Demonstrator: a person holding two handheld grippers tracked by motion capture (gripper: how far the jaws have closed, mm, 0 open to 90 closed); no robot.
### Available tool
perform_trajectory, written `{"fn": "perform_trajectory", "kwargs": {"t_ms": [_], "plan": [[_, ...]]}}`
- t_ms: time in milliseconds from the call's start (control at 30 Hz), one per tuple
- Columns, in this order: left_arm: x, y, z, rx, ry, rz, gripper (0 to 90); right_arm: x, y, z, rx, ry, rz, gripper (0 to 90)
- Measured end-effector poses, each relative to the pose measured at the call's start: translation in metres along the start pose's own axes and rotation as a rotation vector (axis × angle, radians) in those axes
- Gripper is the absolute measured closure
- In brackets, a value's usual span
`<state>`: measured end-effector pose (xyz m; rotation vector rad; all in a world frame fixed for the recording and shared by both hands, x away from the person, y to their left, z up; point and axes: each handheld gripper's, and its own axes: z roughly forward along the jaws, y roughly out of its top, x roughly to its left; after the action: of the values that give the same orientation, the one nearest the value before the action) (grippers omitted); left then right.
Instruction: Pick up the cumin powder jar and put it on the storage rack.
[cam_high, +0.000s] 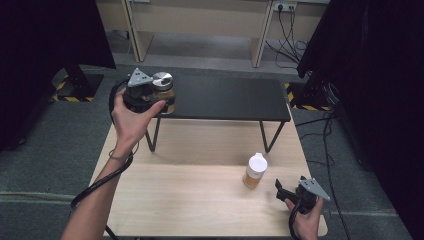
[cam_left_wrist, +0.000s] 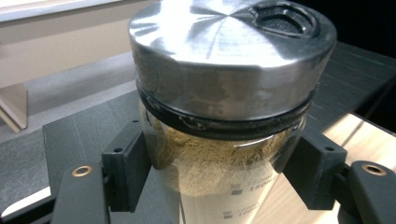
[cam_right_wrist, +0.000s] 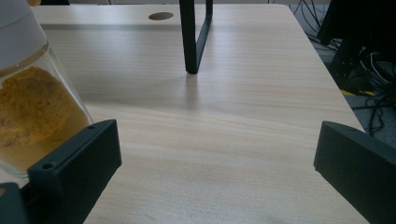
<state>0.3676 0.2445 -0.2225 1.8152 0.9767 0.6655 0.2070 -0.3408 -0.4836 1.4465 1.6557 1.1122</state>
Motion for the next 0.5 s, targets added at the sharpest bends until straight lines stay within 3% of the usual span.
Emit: {"fn": "perform_trajectory", "kwargs": {"t_ms": [333,500], "plan": [[0.005,0.002,0.035,0.019,0.085,-0.032,30.3,0.001,0.0,0.0,-0.002,-0.001,-0.003,0.8],[0.006,0.0,0.042,0.018,0.117,-0.038,30.3,0.001,0.0,0.0,0.0,-0.001,-0.001,0.8]]}}
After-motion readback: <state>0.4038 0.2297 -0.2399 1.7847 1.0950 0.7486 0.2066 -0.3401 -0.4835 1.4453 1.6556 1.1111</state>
